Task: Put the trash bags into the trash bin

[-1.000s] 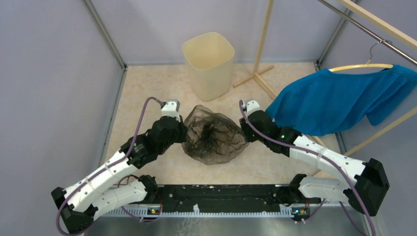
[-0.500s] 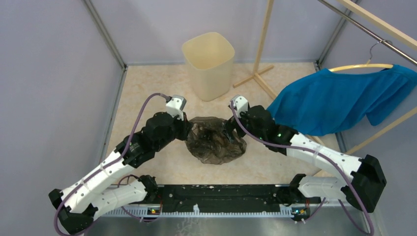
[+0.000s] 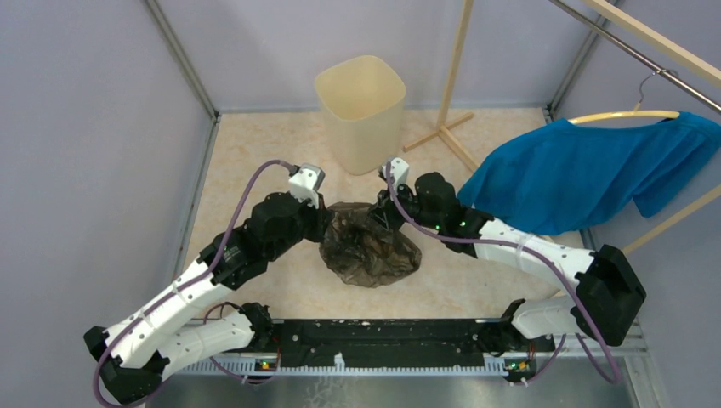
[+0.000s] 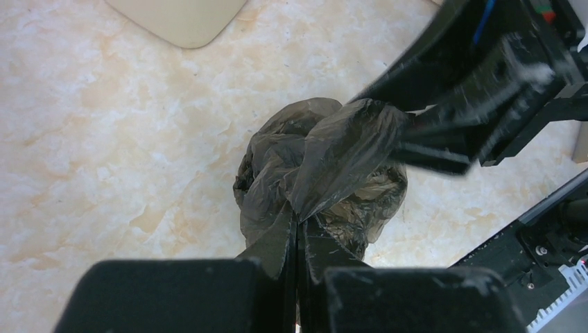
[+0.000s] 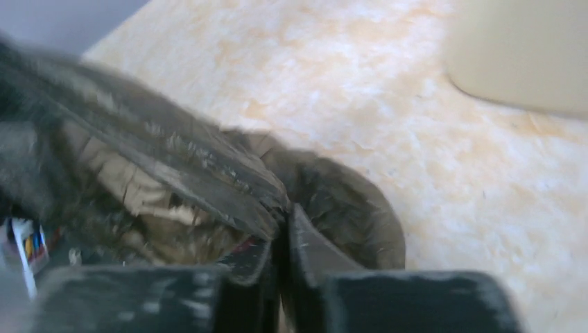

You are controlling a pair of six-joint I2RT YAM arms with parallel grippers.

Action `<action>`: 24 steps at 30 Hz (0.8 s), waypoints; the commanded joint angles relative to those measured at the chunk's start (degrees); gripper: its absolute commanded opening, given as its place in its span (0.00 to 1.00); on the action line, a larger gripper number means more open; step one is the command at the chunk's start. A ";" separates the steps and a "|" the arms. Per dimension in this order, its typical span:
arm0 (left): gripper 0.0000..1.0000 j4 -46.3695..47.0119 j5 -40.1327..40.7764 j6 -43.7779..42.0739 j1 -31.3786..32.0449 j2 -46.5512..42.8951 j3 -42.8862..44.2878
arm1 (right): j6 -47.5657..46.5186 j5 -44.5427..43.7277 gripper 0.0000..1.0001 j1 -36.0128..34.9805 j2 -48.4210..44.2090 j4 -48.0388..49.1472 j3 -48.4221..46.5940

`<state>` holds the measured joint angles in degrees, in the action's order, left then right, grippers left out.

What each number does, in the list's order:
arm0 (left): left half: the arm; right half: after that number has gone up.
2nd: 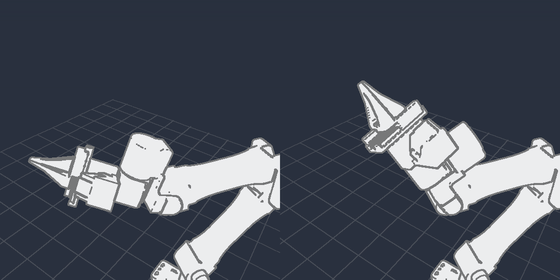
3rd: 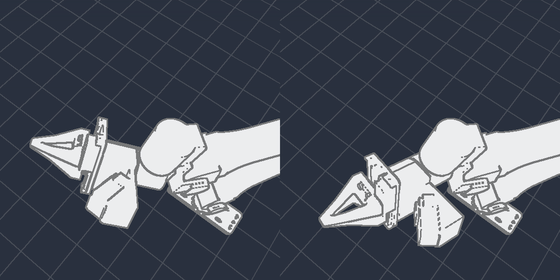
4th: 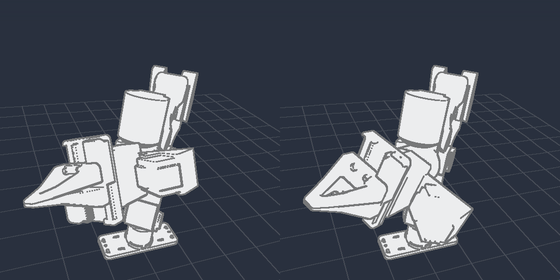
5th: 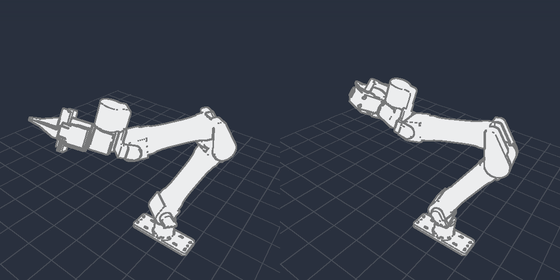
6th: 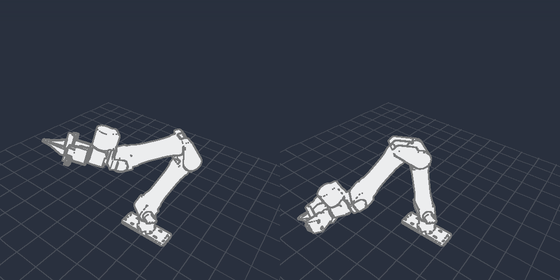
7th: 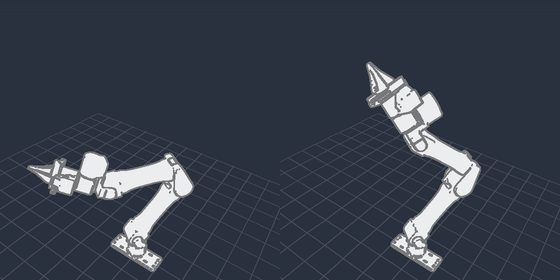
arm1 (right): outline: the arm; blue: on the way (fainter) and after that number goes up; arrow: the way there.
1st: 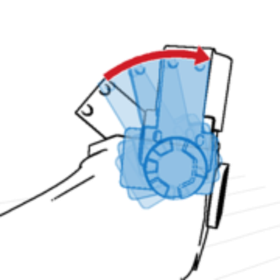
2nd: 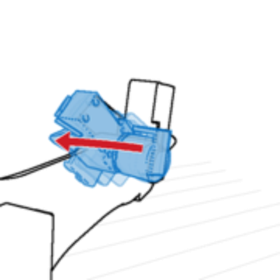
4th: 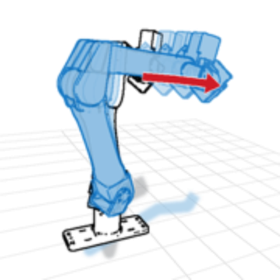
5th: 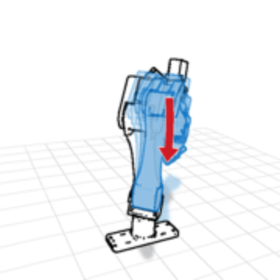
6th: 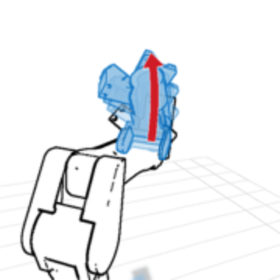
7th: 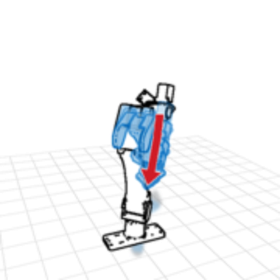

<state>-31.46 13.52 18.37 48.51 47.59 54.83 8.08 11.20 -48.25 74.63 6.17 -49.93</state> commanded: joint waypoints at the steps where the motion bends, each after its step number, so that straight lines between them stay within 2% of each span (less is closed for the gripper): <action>1: 0.27 0.25 10.95 5.48 -0.06 1.20 2.79 | 16.58 -23.98 0.00 0.81 -3.58 -3.11 0.26; 3: 0.50 1.20 11.75 6.66 -0.03 1.67 2.39 | 20.16 -27.57 0.00 1.27 -5.49 -3.86 2.58; 7: 0.95 3.57 8.40 9.21 -0.04 2.93 1.70 | 24.80 -36.00 0.00 2.16 -7.42 -9.89 4.67; 8: 0.98 3.75 7.46 9.92 -0.08 3.23 1.50 | 24.69 -36.08 0.00 2.72 -7.83 -10.36 5.26; 11: 0.98 4.13 4.88 12.69 -0.07 3.68 -0.38 | 24.28 -35.78 0.00 4.23 -9.33 -11.25 7.19; 15: 0.98 5.71 1.11 17.20 -0.08 2.72 -7.21 | 23.59 -33.03 0.00 6.07 -11.60 -10.67 10.40; 21: 0.98 19.33 -11.68 19.79 -2.03 -2.94 -21.08 | 22.07 -30.42 0.00 6.86 -15.18 -9.73 14.38; 24: 0.98 25.62 -21.75 20.39 -8.17 -4.78 -26.24 | 21.08 -28.68 0.00 6.85 -16.45 -8.75 15.46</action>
<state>-19.33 5.30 36.38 46.19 45.74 32.99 30.50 -19.64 -41.71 60.66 -5.13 -35.27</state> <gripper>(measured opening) 0.982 0.004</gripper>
